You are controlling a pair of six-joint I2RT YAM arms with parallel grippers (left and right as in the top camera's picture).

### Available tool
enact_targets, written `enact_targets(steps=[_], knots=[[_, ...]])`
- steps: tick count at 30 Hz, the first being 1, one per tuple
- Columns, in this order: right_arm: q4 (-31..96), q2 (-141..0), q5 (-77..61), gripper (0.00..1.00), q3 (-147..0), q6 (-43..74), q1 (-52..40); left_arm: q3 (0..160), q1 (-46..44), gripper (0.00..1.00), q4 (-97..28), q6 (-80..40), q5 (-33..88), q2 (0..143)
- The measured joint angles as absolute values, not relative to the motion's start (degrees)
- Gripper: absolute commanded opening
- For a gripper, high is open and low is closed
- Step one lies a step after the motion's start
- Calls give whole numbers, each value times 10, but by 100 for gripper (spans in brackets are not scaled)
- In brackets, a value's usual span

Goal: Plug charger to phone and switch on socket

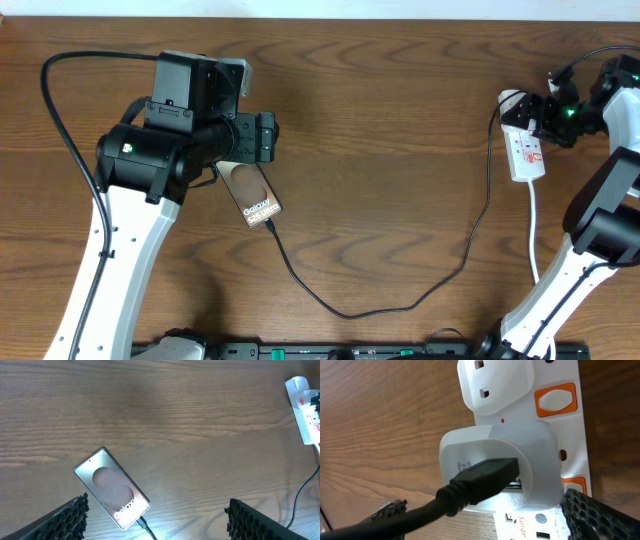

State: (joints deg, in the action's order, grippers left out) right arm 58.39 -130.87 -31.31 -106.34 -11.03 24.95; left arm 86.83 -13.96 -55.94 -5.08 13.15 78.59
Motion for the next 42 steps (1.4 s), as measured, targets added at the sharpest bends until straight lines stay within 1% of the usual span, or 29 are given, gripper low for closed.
enact_targets(steps=[11, 15, 17, 19, 25, 30, 33, 37, 40, 42], knots=[[585, -1309, -296, 95, -1068, -110, 235, 868, -140, 87, -560, -51, 131, 786], [585, -1309, -295, 90, -1068, -110, 235, 868, -140, 87, -560, -51, 131, 786], [584, -1309, -290, 91, -1068, -109, 235, 868, -140, 87, -560, -51, 131, 786], [585, -1310, -288, 99, -1069, -105, 235, 868, -140, 87, -560, -51, 131, 786], [627, -1322, -289, 99, -1100, -88, 237, 868, -140, 87, -560, -51, 131, 786], [724, -1349, -269, 99, -1172, -77, 259, 868, -140, 87, -560, -51, 131, 786], [794, -1363, -236, 99, -1252, -75, 283, 868, -140, 87, -560, -51, 131, 787], [899, -1362, -208, 99, -1397, -71, 310, 868, -140, 87, -562, -51, 131, 790], [954, -1350, -196, 99, -1481, -62, 312, 868, -140, 87, -563, -51, 131, 791], [969, -1332, -191, 99, -1515, -53, 305, 868, -140, 87, -563, -51, 131, 791]])
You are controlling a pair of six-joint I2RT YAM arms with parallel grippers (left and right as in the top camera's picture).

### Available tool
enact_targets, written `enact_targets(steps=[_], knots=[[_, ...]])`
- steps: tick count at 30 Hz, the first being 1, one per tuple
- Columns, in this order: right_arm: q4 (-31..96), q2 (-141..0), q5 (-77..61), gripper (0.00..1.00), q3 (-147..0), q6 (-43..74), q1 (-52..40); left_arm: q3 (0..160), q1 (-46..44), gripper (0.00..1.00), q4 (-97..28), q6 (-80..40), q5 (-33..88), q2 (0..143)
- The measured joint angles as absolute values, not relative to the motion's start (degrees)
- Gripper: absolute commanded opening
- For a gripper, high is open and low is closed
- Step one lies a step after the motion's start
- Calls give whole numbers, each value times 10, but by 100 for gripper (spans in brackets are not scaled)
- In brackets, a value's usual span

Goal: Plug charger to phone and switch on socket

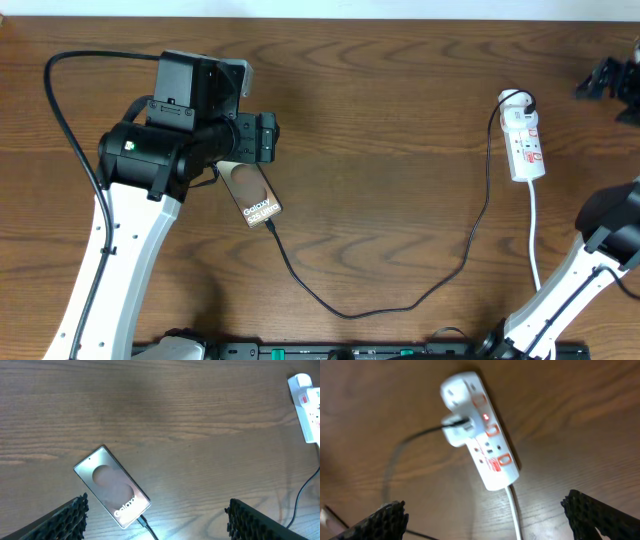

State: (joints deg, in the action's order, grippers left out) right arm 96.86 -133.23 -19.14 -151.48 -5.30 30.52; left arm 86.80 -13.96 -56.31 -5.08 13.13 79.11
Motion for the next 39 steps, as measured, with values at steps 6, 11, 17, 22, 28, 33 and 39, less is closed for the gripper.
enact_targets(steps=[6, 11, 17, 22, 28, 33, 39], knots=[[969, -1263, -188, 99, -1541, -38, 283, 868, -140, 87, -563, -51, 131, 791], [969, -1252, -185, 99, -1545, -34, 283, 868, -140, 86, -563, -51, 131, 792], [969, -1252, -184, 99, -1545, -33, 283, 868, -140, 87, -563, -51, 131, 792], [969, -1252, -184, 99, -1545, -33, 283, 868, -140, 87, -563, -51, 131, 792], [969, -1252, -184, 99, -1544, -33, 283, 868, -140, 87, -563, -51, 131, 792], [969, -1252, -184, 99, -1544, -33, 283, 868, -140, 87, -590, -51, 124, 792], [969, -1252, -184, 99, -1544, -33, 283, 861, -140, 87, -601, -51, 99, 790]])
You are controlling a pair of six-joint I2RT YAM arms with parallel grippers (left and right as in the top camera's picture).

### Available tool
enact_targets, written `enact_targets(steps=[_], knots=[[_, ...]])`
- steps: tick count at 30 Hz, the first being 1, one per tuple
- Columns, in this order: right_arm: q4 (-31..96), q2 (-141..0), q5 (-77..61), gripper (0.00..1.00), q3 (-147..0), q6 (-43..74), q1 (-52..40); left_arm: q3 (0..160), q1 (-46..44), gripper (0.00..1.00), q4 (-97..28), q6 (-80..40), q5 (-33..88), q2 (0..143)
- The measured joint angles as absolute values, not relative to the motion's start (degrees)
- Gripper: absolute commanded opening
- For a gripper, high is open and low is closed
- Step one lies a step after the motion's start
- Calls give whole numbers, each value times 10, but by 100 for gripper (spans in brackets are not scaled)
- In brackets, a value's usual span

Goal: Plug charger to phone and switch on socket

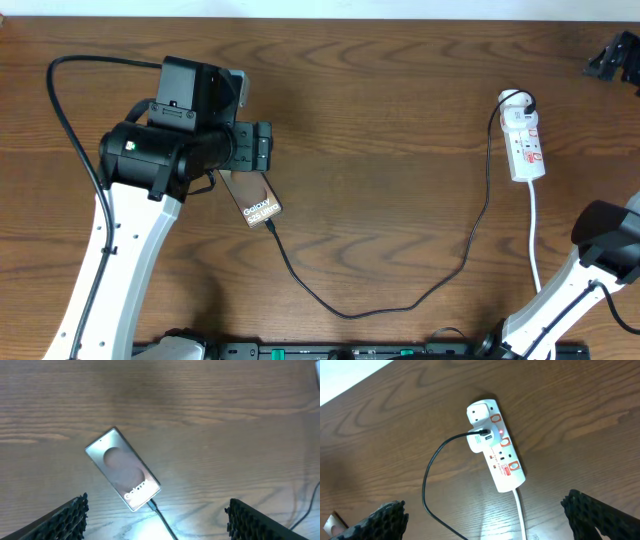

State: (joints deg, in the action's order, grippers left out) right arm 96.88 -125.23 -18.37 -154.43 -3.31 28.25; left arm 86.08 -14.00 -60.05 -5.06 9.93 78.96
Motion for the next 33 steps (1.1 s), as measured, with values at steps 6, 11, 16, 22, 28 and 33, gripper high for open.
enact_targets(steps=[6, 11, 16, 22, 28, 33], knots=[[969, -1252, -184, 99, -1545, -33, 283, 784, -140, 87, -512, -51, 86, 737], [969, -1252, -183, 99, -1544, -33, 283, 679, -140, 87, -424, -50, 71, 639], [969, -1252, -183, 99, -1544, -33, 283, 536, -120, 87, -304, -51, 67, 527], [969, -1252, -183, 99, -1544, -33, 283, 375, -68, 87, -129, -50, 76, 412], [969, -1252, -183, 99, -1544, -33, 283, 242, -13, 87, 56, -35, 117, 297], [969, -1252, -183, 99, -1544, -33, 283, 161, 19, 87, 149, -9, 151, 204]])
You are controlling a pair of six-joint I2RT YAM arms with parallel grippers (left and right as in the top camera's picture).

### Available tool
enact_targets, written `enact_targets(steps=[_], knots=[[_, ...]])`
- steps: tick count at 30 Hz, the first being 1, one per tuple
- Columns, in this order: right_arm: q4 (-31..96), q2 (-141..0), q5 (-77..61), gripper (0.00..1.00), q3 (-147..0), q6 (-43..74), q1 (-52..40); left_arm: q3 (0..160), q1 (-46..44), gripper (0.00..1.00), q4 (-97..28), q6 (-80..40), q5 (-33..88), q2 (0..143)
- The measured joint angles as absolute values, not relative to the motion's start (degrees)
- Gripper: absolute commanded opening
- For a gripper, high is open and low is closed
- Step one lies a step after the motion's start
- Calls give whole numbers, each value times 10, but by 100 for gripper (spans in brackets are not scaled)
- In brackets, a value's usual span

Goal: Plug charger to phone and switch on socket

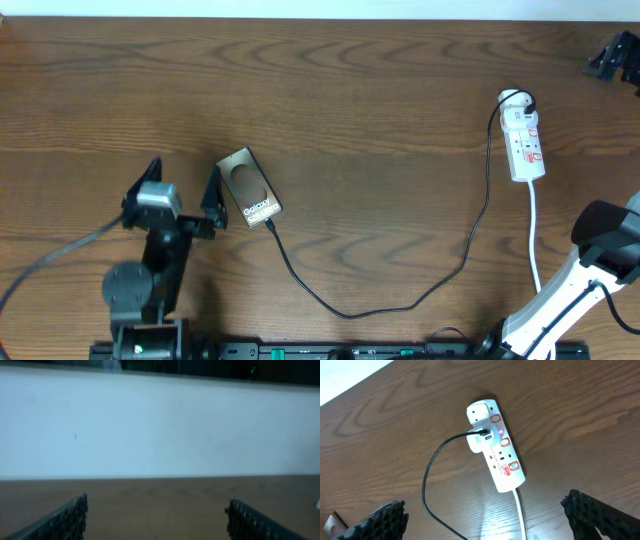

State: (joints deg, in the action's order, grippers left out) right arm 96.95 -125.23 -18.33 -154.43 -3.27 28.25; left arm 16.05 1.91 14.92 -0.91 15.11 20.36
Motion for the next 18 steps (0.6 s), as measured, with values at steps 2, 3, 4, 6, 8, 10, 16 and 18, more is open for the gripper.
enact_targets(steps=[2, 3, 4, 6, 8, 10, 16, 18], knots=[[969, -1252, -183, 99, -1544, -33, 283, 135, 22, 87, 163, 4, 157, 170], [969, -1252, -183, 99, -1544, -33, 283, 123, 23, 87, 165, 11, 161, 154], [969, -1252, -183, 99, -1544, -33, 283, 113, 24, 87, 165, 16, 164, 142], [969, -1252, -183, 99, -1544, -33, 283, 93, 30, 87, 166, 22, 166, 120], [969, -1252, -183, 99, -1544, -33, 283, 69, 38, 87, 167, 28, 166, 97], [969, -1252, -183, 99, -1544, -33, 283, 44, 41, 87, 166, 31, 166, 74], [969, -1252, -183, 99, -1544, -32, 283, 3, 48, 87, 124, 33, 168, 11], [969, -1252, -183, 99, -1544, -32, 283, 3, 52, 87, 115, 33, 168, 7]])
